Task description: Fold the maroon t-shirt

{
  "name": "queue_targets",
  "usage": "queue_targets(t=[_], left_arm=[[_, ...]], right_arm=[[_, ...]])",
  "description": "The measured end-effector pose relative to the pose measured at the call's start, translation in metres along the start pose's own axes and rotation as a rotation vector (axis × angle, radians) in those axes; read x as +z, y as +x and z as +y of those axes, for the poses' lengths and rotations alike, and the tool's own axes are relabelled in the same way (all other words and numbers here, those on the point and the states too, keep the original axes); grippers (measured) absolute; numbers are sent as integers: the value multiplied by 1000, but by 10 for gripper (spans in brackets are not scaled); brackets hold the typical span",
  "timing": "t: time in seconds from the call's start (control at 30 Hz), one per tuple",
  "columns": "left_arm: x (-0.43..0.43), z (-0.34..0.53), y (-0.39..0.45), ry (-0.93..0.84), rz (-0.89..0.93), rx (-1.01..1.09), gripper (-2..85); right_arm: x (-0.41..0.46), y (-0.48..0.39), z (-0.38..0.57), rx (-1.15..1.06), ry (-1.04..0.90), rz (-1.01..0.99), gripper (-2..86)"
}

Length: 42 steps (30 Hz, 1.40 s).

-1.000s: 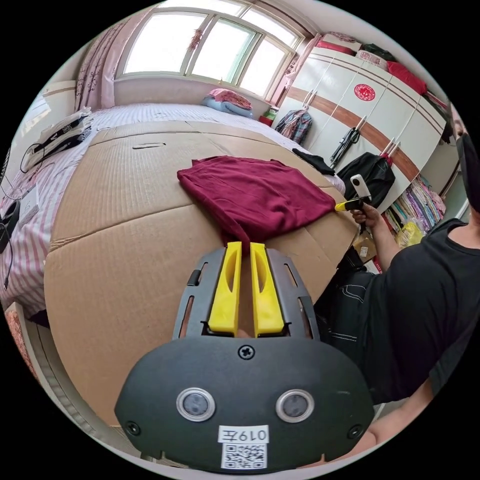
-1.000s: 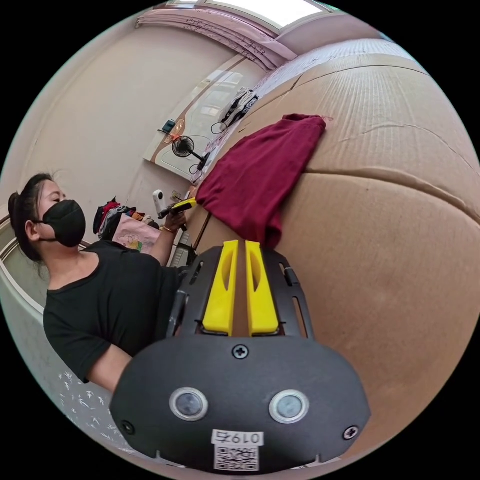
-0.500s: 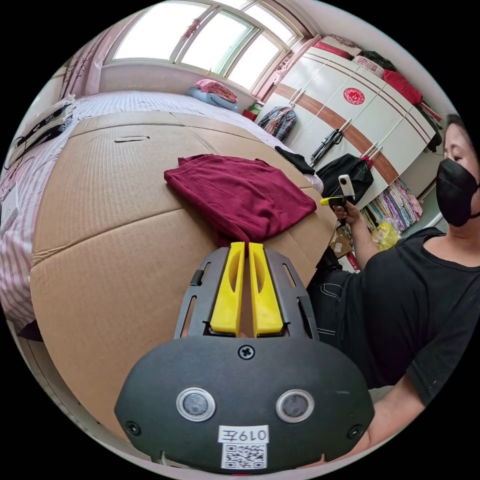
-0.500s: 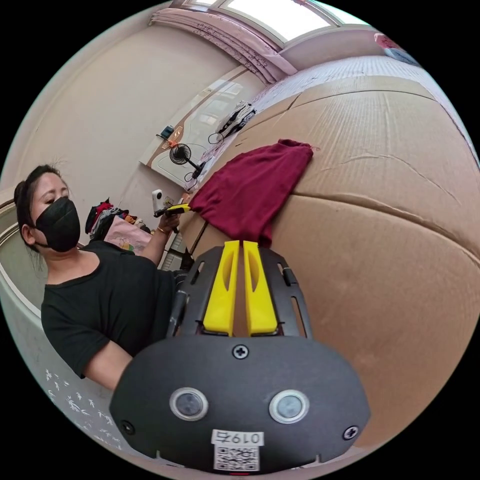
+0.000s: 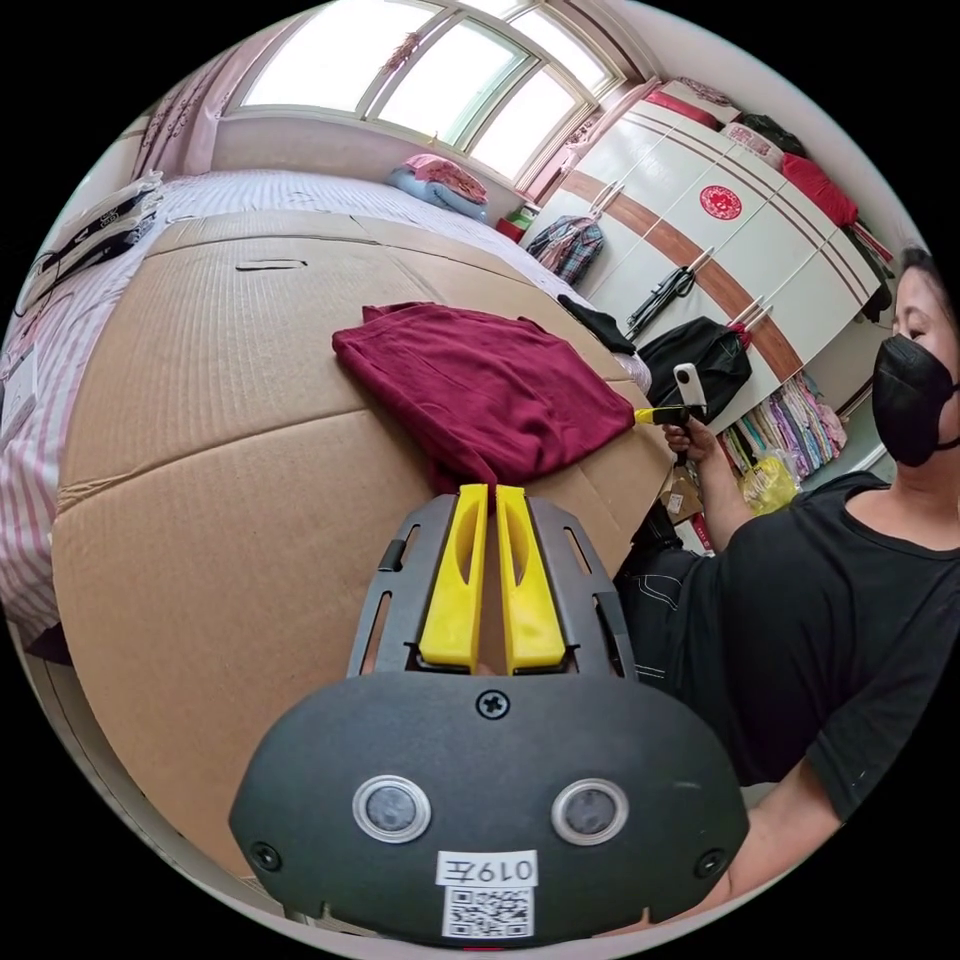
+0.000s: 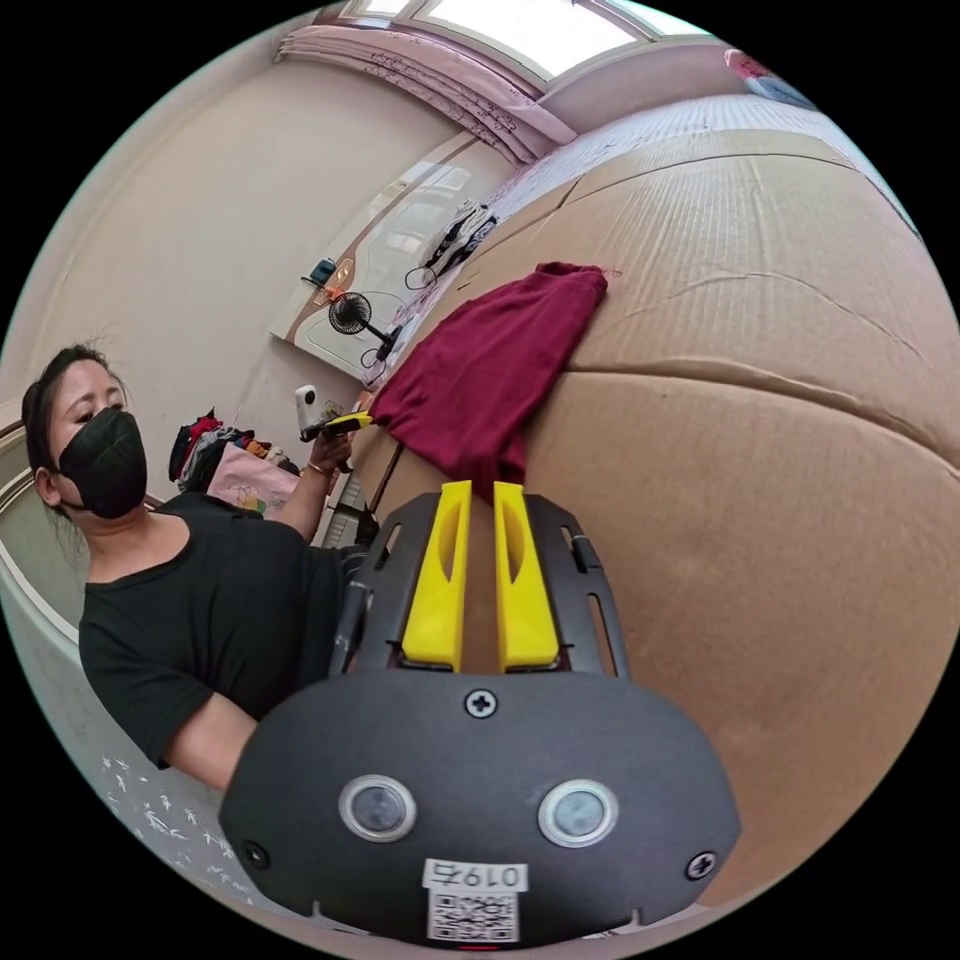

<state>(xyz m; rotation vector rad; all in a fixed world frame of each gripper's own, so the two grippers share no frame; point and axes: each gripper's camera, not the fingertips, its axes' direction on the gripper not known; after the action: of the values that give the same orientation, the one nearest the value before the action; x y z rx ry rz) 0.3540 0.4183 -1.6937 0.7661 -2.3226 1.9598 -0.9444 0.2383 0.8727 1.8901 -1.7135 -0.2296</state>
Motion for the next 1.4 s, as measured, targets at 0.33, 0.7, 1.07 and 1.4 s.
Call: queue_targets(t=[0.33,0.7,1.07,1.4], left_arm=[[5,-5,-16,5,10,-6,18],[-1,-16,-36,6,23,-22,19],[-15,-44,-52,-78,49,-35,15],[-65,-94,-59,-203,150,-62,14]], right_arm=[[-1,11,0,18,55,-18,47],[29,13,-11,-1,1,-49,49],[65,6,-39,-42,-139,10,-1],[78,-31,-93,-160,-322,113,-1]])
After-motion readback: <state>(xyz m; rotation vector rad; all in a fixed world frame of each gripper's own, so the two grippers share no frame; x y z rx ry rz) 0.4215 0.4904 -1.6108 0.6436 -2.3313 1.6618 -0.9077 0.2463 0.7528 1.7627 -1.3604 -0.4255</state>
